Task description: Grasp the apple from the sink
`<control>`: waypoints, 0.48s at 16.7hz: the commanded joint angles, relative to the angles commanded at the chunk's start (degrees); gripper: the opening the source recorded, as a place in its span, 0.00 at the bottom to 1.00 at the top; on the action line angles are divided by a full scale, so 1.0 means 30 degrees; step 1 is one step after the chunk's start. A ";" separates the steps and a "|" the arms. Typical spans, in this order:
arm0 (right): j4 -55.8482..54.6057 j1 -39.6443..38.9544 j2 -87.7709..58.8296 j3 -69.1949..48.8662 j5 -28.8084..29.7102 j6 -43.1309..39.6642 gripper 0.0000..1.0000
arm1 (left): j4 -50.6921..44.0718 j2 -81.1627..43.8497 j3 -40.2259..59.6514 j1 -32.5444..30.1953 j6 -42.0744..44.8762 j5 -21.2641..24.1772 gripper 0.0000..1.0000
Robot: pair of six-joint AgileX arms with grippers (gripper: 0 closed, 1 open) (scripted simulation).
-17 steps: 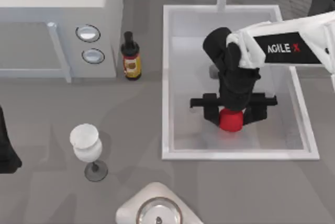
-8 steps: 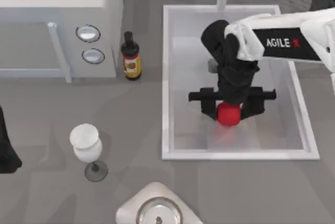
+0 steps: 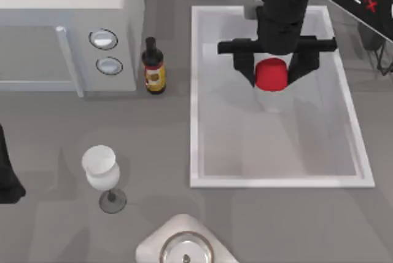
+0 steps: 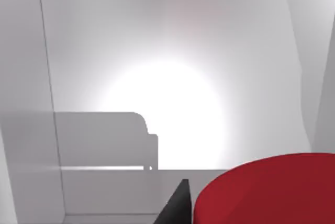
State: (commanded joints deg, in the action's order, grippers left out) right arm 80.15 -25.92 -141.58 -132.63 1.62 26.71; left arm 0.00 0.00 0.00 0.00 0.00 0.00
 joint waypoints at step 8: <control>0.6389 0.0126 0.0921 -0.6023 -0.0013 -0.0133 0.00 | 0.0000 0.0000 0.0000 0.0000 0.0000 0.0000 1.00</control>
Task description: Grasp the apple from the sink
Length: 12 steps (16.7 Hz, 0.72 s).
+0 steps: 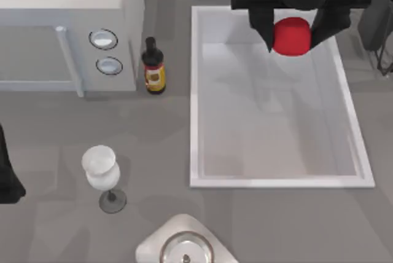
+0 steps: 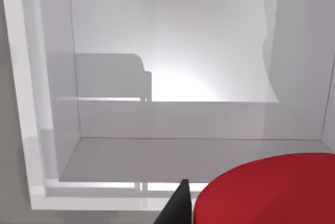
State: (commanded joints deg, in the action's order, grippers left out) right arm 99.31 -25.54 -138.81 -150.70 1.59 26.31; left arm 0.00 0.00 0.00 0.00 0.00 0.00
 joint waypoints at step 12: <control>-0.2805 0.4699 0.3995 0.7348 -0.0258 -0.4689 0.00 | 0.0000 0.0000 0.0000 0.0000 0.0000 0.0000 1.00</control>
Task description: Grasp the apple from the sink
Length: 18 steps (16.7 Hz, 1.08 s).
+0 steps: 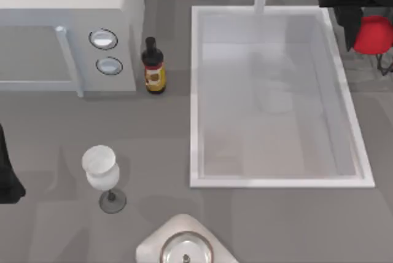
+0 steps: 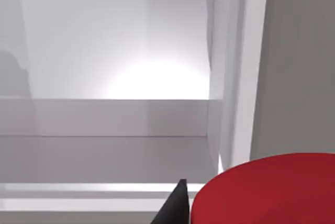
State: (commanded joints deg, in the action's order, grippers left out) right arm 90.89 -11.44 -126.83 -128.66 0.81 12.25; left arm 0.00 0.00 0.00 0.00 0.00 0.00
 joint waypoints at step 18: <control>-0.6817 0.4552 0.3311 1.0354 -0.0226 -0.4503 0.00 | 0.0000 0.0000 0.0000 0.0000 0.0000 0.0000 1.00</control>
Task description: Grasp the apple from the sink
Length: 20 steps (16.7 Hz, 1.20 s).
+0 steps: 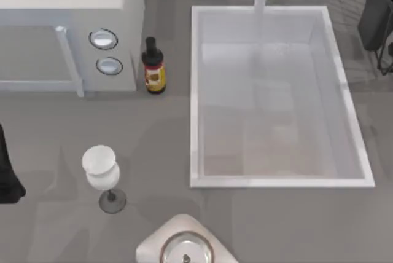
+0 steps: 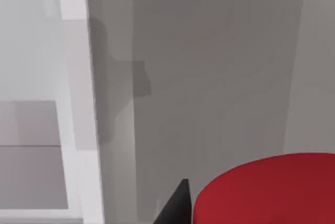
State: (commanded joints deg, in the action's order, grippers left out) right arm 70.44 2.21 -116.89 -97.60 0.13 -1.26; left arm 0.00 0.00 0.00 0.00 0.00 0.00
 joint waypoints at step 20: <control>-0.3736 0.0006 -0.0388 0.3434 -0.0008 0.0012 0.83 | 0.0000 0.0000 0.0000 0.0000 0.0000 0.0000 1.00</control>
State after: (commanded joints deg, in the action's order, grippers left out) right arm 59.24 2.23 -118.06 -87.30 0.11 -1.23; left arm 0.00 0.00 0.00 0.00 0.00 0.00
